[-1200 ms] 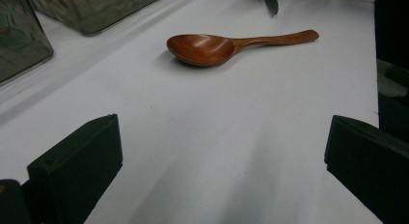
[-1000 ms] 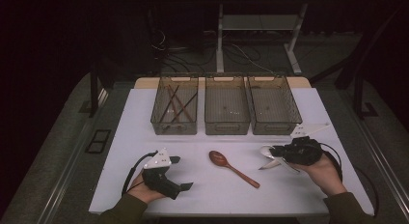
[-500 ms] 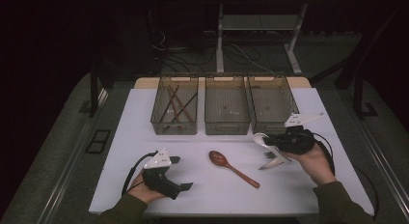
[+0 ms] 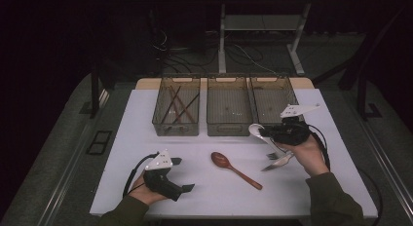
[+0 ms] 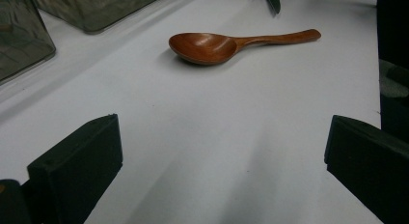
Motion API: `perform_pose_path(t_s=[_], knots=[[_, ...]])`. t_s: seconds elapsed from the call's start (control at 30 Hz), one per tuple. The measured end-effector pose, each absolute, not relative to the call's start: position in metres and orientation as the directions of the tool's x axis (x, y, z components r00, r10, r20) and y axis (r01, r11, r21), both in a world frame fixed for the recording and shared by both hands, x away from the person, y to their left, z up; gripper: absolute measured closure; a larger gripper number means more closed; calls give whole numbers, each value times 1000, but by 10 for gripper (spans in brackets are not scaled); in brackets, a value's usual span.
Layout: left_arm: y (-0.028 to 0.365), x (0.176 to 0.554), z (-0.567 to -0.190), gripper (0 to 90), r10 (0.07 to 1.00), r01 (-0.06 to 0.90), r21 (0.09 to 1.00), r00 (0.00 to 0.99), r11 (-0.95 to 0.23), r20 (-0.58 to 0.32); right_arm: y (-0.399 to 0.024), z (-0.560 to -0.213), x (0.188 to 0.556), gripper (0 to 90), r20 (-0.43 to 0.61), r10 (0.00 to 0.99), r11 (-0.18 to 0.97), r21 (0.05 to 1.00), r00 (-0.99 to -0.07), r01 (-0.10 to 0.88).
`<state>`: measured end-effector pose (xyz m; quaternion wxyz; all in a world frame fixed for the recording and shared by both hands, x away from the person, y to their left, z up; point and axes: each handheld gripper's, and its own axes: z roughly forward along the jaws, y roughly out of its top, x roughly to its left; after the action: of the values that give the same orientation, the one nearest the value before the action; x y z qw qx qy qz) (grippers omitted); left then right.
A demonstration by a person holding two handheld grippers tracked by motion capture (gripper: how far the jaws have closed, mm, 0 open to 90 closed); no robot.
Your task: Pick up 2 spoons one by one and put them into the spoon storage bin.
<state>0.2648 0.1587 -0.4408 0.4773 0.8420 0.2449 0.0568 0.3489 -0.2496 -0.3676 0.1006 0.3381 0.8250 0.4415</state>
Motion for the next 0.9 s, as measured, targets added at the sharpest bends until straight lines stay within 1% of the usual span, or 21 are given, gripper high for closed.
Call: perform_pose_path(t_s=[0.63,0.9], knots=[[157,264,-441,0,464,358,834,875,-420,-141,-212,-342,402,827,127,663,361,809,-738,463],[157,263,-440,0,462,358,836,875,-415,-145,-204,-343,424,827,124,680,353,808,-722,471]])
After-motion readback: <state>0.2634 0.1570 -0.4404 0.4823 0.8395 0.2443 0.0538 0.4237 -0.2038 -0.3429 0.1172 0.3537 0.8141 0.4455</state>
